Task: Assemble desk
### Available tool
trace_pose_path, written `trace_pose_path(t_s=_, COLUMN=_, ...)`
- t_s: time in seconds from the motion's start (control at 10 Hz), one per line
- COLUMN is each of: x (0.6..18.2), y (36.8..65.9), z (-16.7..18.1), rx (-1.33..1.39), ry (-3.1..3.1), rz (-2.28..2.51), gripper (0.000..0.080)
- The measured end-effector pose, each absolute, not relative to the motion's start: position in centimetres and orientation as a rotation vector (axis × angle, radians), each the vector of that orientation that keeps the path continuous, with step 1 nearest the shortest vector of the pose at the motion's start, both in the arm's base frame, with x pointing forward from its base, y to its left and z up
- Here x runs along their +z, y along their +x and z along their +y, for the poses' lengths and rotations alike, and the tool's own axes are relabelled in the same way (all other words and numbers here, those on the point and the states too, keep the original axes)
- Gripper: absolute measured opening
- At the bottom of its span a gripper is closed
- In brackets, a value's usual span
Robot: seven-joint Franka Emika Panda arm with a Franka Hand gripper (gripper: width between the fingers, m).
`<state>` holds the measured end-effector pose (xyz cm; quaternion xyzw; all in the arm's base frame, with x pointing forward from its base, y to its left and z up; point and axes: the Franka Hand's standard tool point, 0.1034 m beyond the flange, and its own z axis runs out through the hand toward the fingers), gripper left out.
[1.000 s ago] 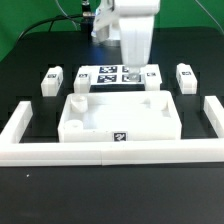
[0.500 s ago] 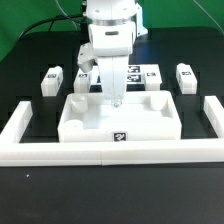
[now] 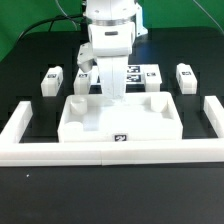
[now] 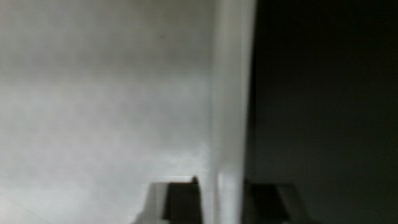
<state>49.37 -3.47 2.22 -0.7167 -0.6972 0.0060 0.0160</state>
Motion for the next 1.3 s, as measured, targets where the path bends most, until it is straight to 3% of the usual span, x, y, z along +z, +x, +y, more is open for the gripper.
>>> trace_pose_path(t_s=0.1, x=2.2, y=49.4, z=-3.5, rx=0.019, ry=-2.229, rz=-2.168, gripper=0.0052)
trace_pose_path(t_s=0.9, x=2.2, y=49.9, z=-3.2, rx=0.01, ry=-2.225, rz=-2.175, gripper=0.0052)
trace_pose_path(t_s=1.3, x=2.2, y=51.7, z=0.7, rx=-0.034, ry=-2.237, rz=-2.148, gripper=0.0054)
